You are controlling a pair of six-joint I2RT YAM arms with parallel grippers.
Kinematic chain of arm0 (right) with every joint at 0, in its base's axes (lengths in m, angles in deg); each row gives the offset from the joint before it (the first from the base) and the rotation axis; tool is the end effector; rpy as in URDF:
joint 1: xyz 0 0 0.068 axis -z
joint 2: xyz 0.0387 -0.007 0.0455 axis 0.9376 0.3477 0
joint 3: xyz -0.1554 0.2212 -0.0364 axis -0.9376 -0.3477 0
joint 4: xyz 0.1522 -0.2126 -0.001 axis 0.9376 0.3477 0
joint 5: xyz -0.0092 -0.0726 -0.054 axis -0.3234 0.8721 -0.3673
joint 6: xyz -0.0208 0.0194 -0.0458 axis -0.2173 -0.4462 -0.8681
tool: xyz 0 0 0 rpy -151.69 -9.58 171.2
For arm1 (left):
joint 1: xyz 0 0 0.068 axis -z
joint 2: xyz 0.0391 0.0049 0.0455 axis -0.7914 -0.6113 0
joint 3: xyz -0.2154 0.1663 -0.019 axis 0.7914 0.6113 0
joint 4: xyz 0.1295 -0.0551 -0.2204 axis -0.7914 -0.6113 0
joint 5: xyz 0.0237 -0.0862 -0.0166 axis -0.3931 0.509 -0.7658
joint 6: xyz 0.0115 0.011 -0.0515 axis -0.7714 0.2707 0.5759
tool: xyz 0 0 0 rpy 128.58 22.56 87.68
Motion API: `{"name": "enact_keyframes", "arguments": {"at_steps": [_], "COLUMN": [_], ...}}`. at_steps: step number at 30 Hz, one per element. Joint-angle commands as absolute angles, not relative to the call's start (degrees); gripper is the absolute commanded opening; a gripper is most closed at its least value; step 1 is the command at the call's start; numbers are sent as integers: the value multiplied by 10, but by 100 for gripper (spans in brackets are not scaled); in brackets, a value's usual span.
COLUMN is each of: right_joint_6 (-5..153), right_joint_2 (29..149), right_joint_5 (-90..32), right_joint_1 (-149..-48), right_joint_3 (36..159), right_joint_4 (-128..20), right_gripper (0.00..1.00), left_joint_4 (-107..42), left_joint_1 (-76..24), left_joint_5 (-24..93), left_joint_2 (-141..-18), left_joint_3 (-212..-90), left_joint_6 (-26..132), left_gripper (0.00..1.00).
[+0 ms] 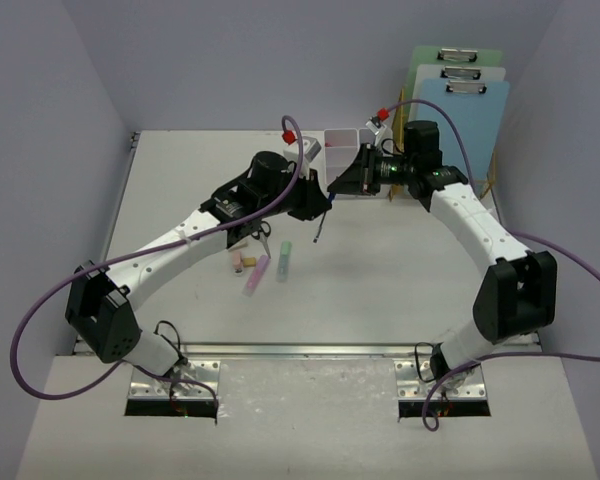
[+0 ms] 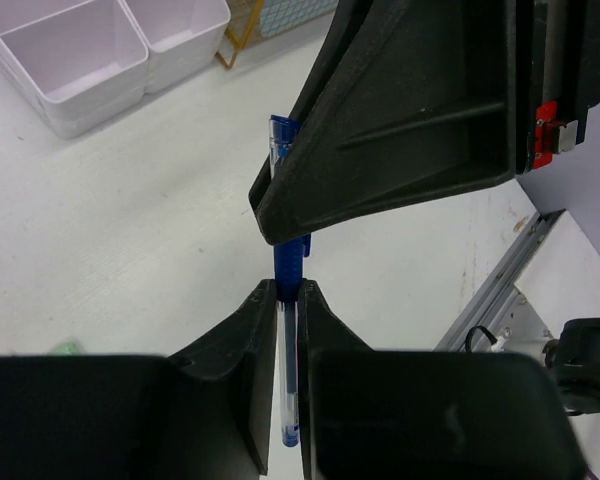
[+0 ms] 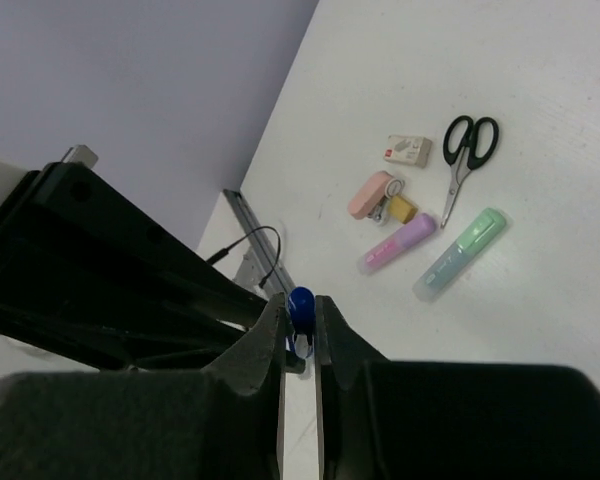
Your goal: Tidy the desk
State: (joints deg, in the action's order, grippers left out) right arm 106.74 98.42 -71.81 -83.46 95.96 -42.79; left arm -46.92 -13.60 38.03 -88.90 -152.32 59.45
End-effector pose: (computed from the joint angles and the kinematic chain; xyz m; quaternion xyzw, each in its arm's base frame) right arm 0.3425 0.1126 0.3201 -0.0432 0.8045 0.5368 0.2505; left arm 0.2669 -0.2231 0.3441 0.2046 0.8085 -0.3332 0.4399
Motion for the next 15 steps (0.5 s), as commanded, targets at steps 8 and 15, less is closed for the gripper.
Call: {"name": "enact_keyframes", "arguments": {"at_steps": [8,15], "right_joint_6": [971,790], "right_joint_2": [991,1046], "right_joint_5": [-641,-411], "right_joint_1": [-835,-842], "right_joint_3": [1052,1160], "right_joint_4": [-389,-434], "right_gripper": [0,0], "left_joint_4": [-511,-541], "left_joint_1": [-197,-350], "left_joint_5": [417,462], "left_joint_2": [-852,-813], "left_joint_3": [-1538,-1506], "left_joint_6": [583,578], "left_gripper": [100,100]}}
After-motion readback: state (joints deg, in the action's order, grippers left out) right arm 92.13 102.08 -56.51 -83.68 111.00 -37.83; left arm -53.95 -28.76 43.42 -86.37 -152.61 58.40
